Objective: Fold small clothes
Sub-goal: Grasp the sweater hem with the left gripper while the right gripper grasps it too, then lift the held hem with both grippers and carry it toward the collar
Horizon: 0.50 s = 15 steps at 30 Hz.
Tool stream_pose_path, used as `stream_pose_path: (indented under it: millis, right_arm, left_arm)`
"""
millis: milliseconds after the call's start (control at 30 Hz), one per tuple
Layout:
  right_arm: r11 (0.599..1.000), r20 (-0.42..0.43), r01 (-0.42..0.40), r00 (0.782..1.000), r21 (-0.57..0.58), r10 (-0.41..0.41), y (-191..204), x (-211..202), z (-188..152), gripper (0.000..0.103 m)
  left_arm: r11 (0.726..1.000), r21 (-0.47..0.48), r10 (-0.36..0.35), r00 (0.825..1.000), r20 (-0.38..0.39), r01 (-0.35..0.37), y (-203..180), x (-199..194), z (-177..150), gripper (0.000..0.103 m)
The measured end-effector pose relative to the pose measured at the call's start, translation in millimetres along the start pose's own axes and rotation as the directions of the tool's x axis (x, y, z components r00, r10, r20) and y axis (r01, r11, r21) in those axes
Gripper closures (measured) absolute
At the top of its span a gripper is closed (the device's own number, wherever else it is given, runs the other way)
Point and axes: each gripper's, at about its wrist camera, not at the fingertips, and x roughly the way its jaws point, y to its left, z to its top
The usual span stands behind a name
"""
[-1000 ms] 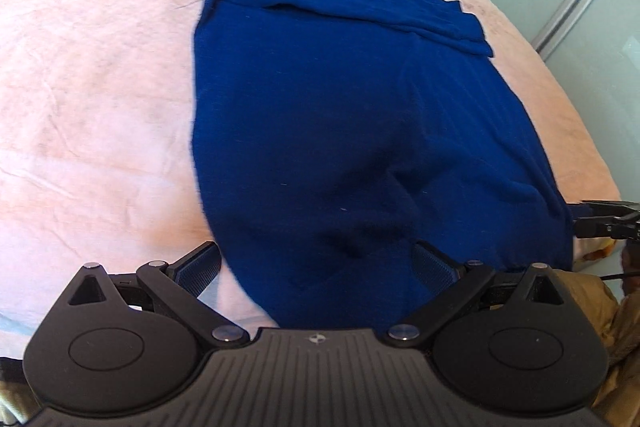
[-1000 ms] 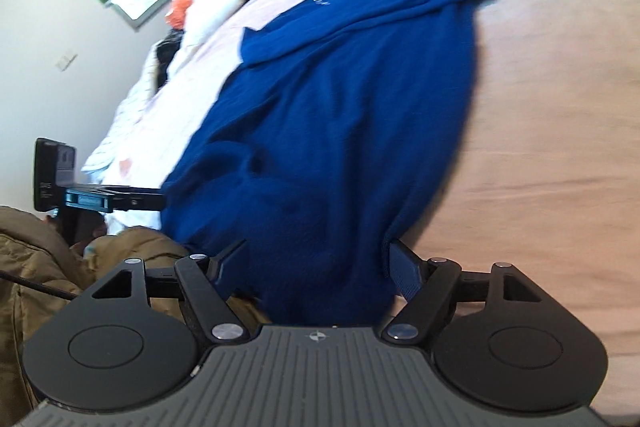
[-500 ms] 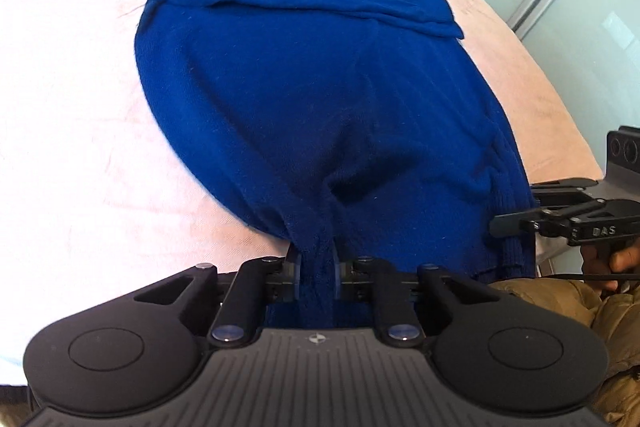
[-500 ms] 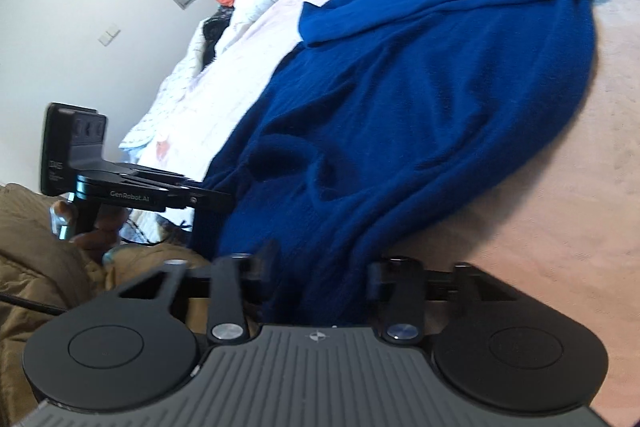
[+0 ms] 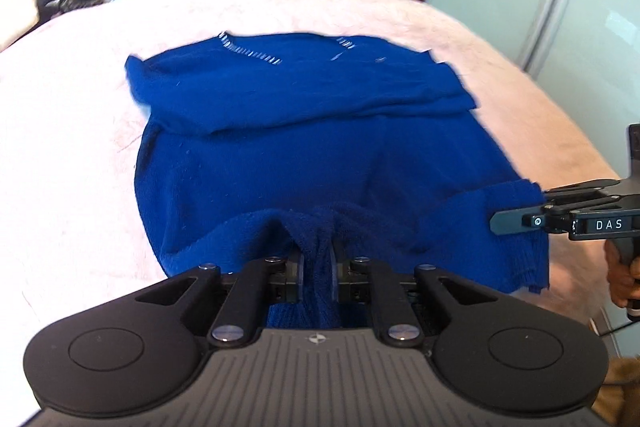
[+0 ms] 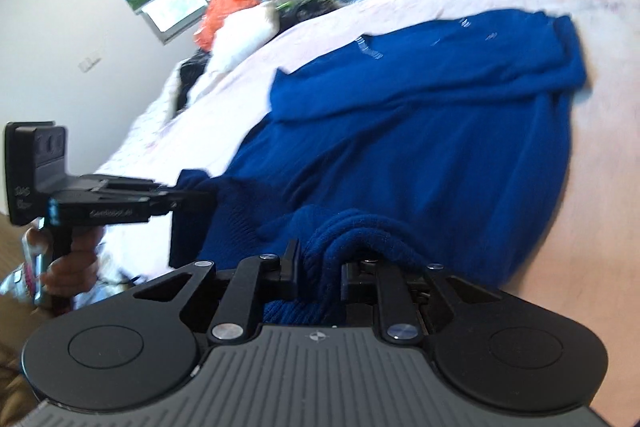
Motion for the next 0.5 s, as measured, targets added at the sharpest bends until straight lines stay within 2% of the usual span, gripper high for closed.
stream_pose_path:
  millis: [100, 167, 233, 300, 433, 467, 500]
  right_arm:
    - [0.999, -0.023, 0.003, 1.0, 0.052, -0.002, -11, 13, -1, 0.079]
    - [0.997, -0.023, -0.014, 1.0, 0.077, 0.016, -13, 13, -5, 0.072]
    - [0.995, -0.022, -0.036, 0.999, 0.093, 0.038, -12, 9, -10, 0.06]
    - [0.992, -0.027, -0.056, 0.998, 0.109, 0.059, -11, 5, -15, 0.055]
    - [0.992, -0.058, -0.061, 0.996, 0.109, 0.068, -7, -2, -29, 0.055]
    - [0.99, -0.051, -0.069, 0.996, 0.121, 0.076, -7, -2, -32, 0.055]
    - [0.988, -0.044, -0.075, 0.996, 0.137, 0.081, -9, -3, -33, 0.055]
  left_arm:
    - [1.0, -0.022, -0.01, 1.0, -0.023, 0.01, 1, 11, -3, 0.091]
    - [0.999, -0.048, -0.026, 0.999, -0.023, 0.025, 6, 10, -2, 0.091]
    - [0.997, -0.07, -0.038, 0.999, -0.029, 0.036, 13, 8, -5, 0.09]
    - [0.995, -0.091, -0.049, 0.998, -0.042, 0.045, 17, 8, -5, 0.089]
    - [0.992, -0.112, -0.061, 0.996, -0.059, 0.054, 22, 6, -12, 0.088]
    - [0.992, -0.113, -0.061, 0.996, -0.063, 0.053, 22, 6, -14, 0.084]
    - [0.992, -0.112, -0.06, 0.996, -0.066, 0.052, 22, 5, -16, 0.076]
